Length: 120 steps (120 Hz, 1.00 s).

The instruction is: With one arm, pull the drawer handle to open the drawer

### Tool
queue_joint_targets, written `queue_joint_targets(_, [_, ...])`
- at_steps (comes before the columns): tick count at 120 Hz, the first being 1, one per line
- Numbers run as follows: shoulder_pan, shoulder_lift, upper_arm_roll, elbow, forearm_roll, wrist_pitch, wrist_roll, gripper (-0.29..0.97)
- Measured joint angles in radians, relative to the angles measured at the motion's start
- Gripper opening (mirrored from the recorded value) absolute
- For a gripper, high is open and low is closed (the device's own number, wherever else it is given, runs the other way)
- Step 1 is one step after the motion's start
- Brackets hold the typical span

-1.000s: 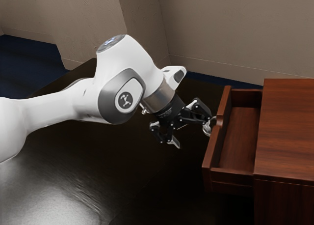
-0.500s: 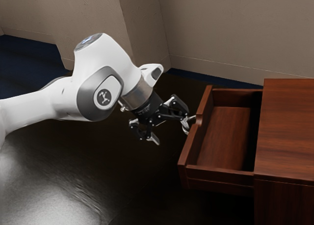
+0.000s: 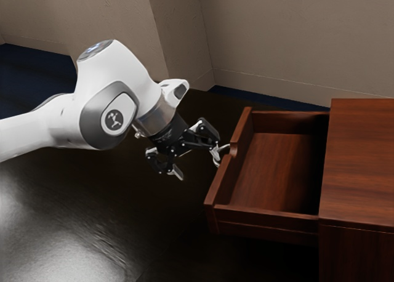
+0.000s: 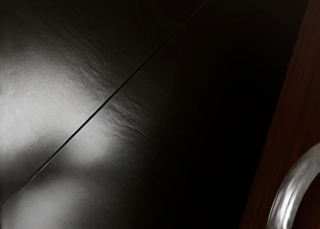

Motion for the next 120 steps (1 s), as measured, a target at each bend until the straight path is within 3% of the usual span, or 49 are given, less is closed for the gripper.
queue_joint_targets(62, [-0.003, -0.038, 0.015, -0.03, 0.018, -0.006, 0.0, 0.68])
queue_joint_targets(98, [-0.008, -0.084, -0.023, -0.025, 0.02, 0.017, -0.002, 0.68])
queue_joint_targets(120, [-0.01, -0.169, -0.041, -0.018, 0.112, -0.028, 0.021, 0.68])
